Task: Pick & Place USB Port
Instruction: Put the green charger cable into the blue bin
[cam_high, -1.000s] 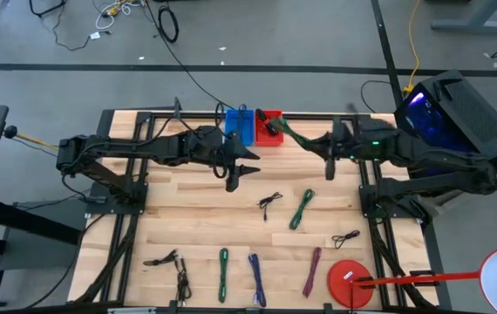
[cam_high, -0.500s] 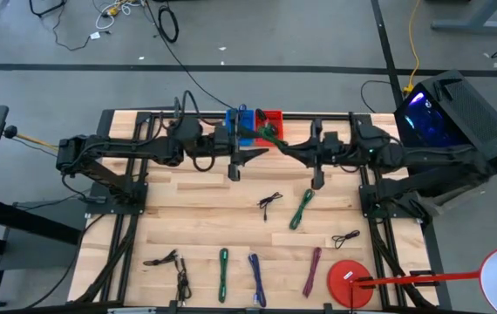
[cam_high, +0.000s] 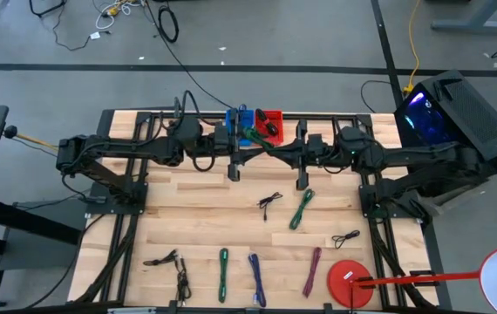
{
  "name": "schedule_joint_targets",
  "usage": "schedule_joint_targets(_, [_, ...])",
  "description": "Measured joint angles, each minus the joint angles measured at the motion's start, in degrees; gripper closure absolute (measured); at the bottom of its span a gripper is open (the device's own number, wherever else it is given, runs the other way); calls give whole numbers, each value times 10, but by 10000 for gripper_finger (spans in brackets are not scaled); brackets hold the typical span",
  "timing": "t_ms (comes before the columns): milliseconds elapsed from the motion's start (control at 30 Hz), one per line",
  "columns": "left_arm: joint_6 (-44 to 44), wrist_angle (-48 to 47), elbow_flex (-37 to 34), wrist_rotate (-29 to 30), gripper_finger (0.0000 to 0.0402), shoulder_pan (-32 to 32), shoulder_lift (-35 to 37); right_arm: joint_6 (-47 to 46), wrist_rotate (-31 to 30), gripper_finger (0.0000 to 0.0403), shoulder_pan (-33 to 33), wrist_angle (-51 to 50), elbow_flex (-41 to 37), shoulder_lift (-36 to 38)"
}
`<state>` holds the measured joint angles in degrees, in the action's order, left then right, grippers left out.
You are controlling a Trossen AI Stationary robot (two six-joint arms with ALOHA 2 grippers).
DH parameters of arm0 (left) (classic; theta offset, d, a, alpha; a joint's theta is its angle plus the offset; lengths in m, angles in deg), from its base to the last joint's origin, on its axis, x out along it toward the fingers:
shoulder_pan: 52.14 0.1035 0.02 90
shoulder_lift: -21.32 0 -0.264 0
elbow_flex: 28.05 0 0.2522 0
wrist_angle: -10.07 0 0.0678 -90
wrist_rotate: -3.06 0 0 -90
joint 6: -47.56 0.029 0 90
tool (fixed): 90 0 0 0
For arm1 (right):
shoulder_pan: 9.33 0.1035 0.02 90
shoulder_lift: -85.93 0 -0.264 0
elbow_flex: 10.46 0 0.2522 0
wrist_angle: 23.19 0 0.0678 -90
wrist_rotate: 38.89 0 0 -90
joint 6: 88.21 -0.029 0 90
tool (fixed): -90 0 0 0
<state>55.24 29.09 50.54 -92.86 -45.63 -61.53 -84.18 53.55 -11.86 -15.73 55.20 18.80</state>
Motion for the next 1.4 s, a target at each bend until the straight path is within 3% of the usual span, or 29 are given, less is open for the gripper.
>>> schedule_joint_targets(133, [3, -5, 0, -1, 357, 0, 0, 0, -3, 403, 0, -2, 0, -6])
schedule_joint_targets(200, [3, -8, 0, -1, 377, 0, 0, 0, -3, 403, 0, -3, 0, -6])
schedule_joint_targets(367, [4, -27, 0, 41, 377, 0, 0, 0, -20, 400, -2, -12, 0, -6])
schedule_joint_targets(633, [20, -80, 0, 111, 377, 2, 0, 13, -39, 349, -1, -74, 0, 30])
schedule_joint_targets(800, [2, -196, 0, 174, 377, 19, 11, 11, -62, 317, -1, -141, 0, 76])
schedule_joint_targets(933, [-43, -289, -7, 180, 377, 47, 7, -10, -79, 300, -1, -210, 0, 105])
schedule_joint_targets(1133, [-130, -257, -70, 169, 377, 122, 4, -44, -80, 294, 14, -279, 0, 115])
schedule_joint_targets(1400, [-224, -195, -126, 136, 377, 227, 2, -36, -80, 293, 41, -281, 0, 100])
